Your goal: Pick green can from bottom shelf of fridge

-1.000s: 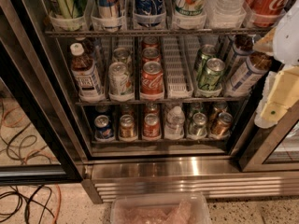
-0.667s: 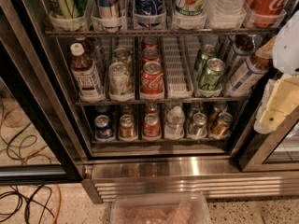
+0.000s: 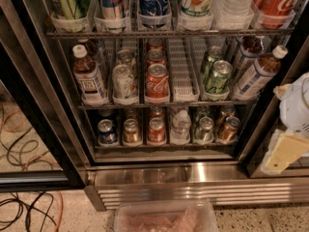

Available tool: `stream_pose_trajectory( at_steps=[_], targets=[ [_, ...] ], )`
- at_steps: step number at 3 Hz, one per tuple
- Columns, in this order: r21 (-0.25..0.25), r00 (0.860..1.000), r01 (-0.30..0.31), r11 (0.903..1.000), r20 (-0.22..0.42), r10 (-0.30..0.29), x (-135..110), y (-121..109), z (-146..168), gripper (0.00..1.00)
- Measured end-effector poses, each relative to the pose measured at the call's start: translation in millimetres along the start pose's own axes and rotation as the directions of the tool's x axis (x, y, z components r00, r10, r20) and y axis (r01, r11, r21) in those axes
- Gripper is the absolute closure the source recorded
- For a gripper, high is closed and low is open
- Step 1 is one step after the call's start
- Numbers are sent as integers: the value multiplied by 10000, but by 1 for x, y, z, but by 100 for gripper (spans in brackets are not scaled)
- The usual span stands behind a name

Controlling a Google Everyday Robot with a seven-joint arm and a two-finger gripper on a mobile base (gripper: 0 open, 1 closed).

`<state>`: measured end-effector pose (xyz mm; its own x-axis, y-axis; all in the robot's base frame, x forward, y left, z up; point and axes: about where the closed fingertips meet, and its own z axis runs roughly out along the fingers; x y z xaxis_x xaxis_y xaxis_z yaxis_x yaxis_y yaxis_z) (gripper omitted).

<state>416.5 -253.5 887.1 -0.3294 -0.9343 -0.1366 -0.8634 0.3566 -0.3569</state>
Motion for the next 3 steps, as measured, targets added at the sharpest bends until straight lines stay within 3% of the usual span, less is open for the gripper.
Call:
stream_pose_trajectory(
  at_steps=[1, 2, 3],
  targets=[
    [412, 9997, -6, 9992, 250, -4, -4, -5, 12, 0],
    [435, 9997, -5, 9991, 264, -6, -4, -6, 11, 0],
    [107, 9939, -562, 9984, 959, 549, -14, -4, 22, 0]
  ],
)
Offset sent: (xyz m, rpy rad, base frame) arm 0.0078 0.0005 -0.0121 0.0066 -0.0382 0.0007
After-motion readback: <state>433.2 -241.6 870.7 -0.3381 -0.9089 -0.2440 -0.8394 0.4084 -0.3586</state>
